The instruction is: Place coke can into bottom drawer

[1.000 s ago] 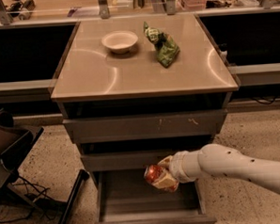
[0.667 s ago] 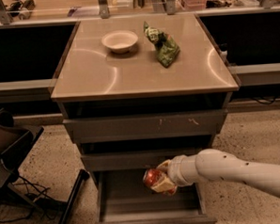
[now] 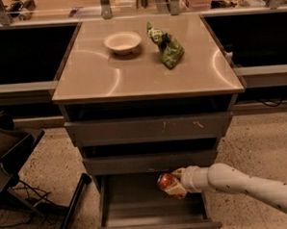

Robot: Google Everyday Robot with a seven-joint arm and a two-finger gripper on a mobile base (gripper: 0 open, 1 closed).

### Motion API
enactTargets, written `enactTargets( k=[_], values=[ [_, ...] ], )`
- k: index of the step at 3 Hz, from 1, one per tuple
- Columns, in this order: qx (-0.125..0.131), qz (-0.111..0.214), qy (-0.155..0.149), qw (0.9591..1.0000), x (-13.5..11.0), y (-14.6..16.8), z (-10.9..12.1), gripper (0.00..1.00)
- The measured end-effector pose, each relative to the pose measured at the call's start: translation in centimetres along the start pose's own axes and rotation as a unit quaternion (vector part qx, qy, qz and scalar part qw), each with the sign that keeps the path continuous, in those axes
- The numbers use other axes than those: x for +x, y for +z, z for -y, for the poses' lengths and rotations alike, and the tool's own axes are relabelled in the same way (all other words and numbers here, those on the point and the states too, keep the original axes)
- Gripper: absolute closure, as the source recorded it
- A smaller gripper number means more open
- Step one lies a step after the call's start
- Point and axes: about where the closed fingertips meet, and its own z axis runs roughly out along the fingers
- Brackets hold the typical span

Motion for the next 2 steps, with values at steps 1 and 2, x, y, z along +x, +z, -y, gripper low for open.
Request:
enactTargets(
  k=[1,2],
  values=[
    [-0.017,-0.003,0.075,0.9970,7.70,6.36,-0.82,1.00],
    [-0.017,-0.003,0.075,0.9970,7.70,6.36,-0.82,1.00]
  ],
)
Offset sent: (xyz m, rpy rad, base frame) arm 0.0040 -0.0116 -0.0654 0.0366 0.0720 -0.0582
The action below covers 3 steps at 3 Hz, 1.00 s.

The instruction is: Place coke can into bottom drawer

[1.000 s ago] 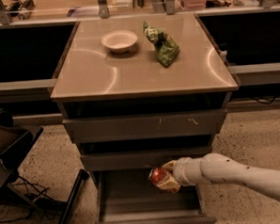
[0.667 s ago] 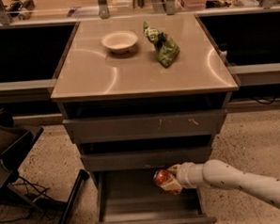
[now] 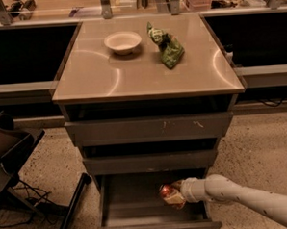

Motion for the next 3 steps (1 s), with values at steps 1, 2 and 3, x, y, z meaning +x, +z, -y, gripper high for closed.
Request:
enactTargets(
  k=[1,2,3],
  values=[
    [-0.011,0.004,0.004,0.9999,0.7,2.3,-0.1,1.00],
    [-0.046,0.023,0.016,0.9985,3.1,8.5,-0.9,1.00],
    [-0.054,0.028,0.022,0.9979,5.6,13.8,-0.3,1.00]
  ],
)
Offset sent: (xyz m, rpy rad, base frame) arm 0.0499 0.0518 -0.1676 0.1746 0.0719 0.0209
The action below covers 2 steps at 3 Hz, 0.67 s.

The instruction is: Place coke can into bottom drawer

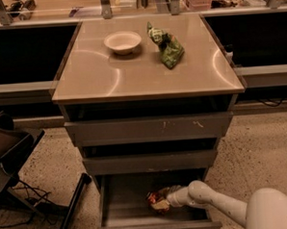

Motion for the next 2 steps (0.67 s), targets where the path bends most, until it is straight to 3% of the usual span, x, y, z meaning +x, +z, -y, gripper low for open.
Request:
enactTargets(
  k=[1,2],
  values=[
    [0.011,-0.013,-0.016,0.9997,1.56,2.35,1.47,1.00],
    [0.016,-0.013,-0.018,0.9996,1.51,2.46,1.69,0.81]
  ],
)
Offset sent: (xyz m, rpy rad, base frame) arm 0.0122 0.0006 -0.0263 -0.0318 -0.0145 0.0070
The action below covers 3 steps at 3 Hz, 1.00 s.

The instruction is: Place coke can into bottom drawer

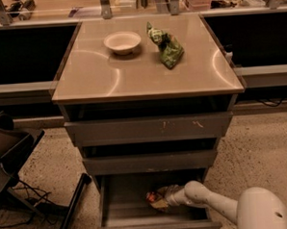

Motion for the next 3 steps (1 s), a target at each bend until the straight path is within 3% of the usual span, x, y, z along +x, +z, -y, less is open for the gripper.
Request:
enactTargets(
  k=[3],
  values=[
    [0.000,0.000,0.000,1.0000,0.00,0.01,-0.01,0.11]
  ],
)
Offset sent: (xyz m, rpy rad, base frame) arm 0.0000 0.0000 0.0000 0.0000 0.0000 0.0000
